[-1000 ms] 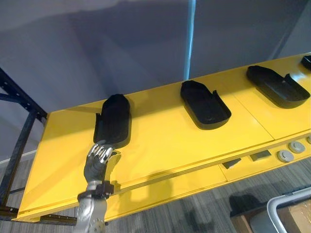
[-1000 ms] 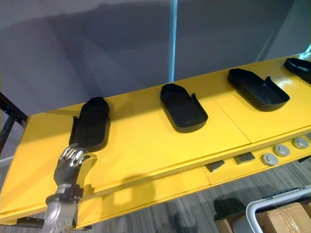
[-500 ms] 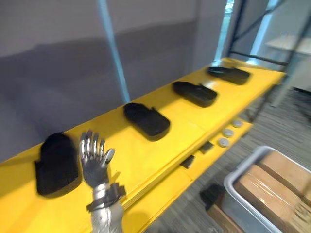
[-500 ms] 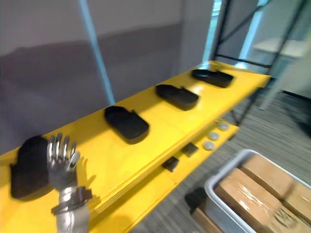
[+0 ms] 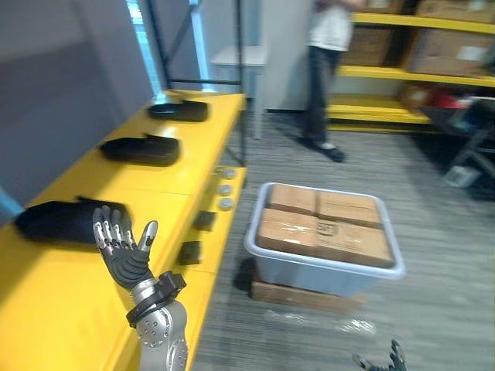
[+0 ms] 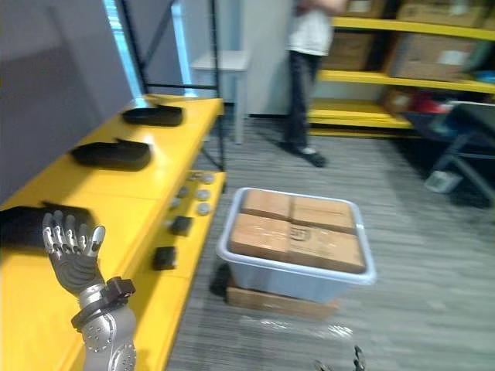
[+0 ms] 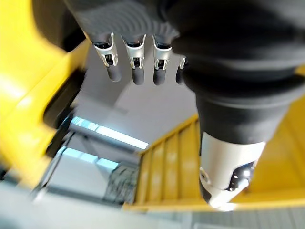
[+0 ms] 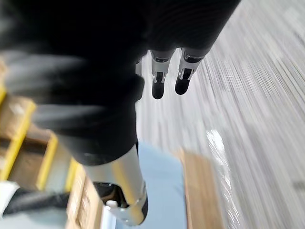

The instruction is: Walk over and take plastic housings, then place them on the shelf

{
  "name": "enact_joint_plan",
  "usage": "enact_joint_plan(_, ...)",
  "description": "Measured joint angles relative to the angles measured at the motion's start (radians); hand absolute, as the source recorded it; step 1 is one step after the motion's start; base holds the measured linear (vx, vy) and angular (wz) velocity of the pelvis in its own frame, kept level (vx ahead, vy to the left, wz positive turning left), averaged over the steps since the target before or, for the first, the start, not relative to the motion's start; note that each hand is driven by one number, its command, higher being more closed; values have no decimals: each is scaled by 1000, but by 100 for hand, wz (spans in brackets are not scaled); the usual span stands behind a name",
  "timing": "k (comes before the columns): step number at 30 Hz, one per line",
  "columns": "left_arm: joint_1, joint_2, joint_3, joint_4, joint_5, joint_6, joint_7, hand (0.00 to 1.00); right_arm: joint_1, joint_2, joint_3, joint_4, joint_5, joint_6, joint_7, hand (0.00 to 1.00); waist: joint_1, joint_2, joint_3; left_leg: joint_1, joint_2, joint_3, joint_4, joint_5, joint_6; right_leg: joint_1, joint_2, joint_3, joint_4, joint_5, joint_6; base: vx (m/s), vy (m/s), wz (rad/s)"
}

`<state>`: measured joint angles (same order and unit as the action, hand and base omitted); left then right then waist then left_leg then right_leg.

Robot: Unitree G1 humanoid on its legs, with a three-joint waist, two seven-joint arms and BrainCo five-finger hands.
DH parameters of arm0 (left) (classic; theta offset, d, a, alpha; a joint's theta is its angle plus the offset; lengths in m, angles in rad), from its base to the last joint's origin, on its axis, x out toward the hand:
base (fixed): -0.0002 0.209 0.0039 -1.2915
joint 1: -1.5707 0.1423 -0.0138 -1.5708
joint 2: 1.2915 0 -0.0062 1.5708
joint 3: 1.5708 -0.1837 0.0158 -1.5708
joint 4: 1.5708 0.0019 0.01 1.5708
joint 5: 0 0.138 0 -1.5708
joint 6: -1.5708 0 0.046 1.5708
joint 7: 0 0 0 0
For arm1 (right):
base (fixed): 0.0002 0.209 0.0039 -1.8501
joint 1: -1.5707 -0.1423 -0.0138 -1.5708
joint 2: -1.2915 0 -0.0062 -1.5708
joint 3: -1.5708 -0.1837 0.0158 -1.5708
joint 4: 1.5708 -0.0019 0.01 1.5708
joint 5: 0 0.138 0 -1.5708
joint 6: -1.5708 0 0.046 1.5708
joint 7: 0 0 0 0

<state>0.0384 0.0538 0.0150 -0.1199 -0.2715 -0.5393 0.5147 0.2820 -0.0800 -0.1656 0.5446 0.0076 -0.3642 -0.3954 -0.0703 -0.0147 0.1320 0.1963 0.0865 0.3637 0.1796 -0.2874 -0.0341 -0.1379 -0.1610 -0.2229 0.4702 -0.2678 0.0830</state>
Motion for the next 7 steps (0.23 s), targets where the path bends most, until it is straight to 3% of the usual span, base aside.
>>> enact_joint_plan(1, -3, 1, -2, 22, -9, 9, -37, 0, -4, -12, 0, -29, 0, 0, 20, 0, -10, 28, 3, -16, 25, 0, -2, 17, -18, 21, 44, -6, -85, 37, -25, 130, -248, -34)
enact_joint_plan(4, -3, 22, -13, 148, -71, 86, -151, 0, -6, -20, 16, -60, 16, 11, 86, 0, 4, 38, -13, -17, 62, -6, -1, 64, -17, 85, 114, 13, -234, 110, -67, 98, -218, -34)
enact_joint_plan(7, -21, 37, -71, 474, -161, 226, -253, 0, -41, -54, 10, -9, 62, 122, 159, 0, 1, 39, -28, -11, 50, -31, -79, 108, -16, 132, 126, 12, -323, 152, -80, 12, -117, -8)
